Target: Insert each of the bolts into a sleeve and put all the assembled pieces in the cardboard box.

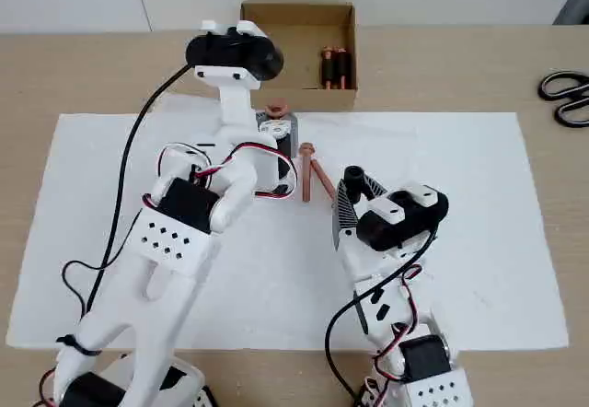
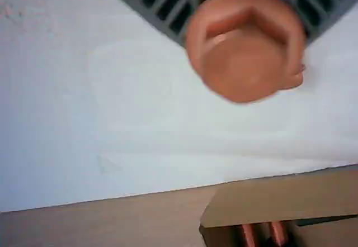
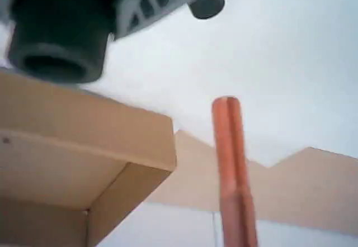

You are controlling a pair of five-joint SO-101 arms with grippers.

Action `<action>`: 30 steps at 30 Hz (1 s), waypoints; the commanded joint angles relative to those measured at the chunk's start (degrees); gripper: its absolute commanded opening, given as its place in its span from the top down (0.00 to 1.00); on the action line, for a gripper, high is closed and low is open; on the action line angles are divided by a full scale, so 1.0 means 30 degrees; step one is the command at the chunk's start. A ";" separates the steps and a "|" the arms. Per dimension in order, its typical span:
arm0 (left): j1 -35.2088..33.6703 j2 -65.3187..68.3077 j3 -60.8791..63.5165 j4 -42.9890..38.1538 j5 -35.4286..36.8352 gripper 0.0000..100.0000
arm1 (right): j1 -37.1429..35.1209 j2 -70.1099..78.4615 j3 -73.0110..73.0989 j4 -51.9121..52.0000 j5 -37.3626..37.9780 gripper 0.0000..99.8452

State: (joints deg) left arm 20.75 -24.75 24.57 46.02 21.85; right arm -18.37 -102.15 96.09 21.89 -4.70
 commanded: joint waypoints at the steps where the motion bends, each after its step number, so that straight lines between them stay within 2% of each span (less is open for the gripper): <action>1: -0.0117 -0.0967 -0.0132 -0.0557 -0.0147 0.99 | -0.0073 -0.0220 0.0147 0.0073 0.0088 1.00; 6: -0.0117 -0.0967 -0.0103 -0.0557 -0.0088 0.99 | -0.0073 -0.0220 0.0147 0.0220 0.0088 1.00; 12: -0.0527 -0.1084 -0.0103 -0.0469 -0.0029 0.99 | -0.0161 -0.0396 0.0147 0.2769 0.0059 1.00; 25: -0.0821 -0.1114 -0.0132 -0.0557 -0.0029 0.99 | -0.0103 -0.0425 0.0117 0.2799 0.0059 1.00; 30: -0.0821 -0.0967 -0.0103 -0.1465 0.0000 0.99 | -0.0073 -0.0425 0.0117 0.1568 0.0029 1.00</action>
State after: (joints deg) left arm 18.29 -25.10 24.57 44.62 21.85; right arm -18.81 -102.24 96.09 29.45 -4.70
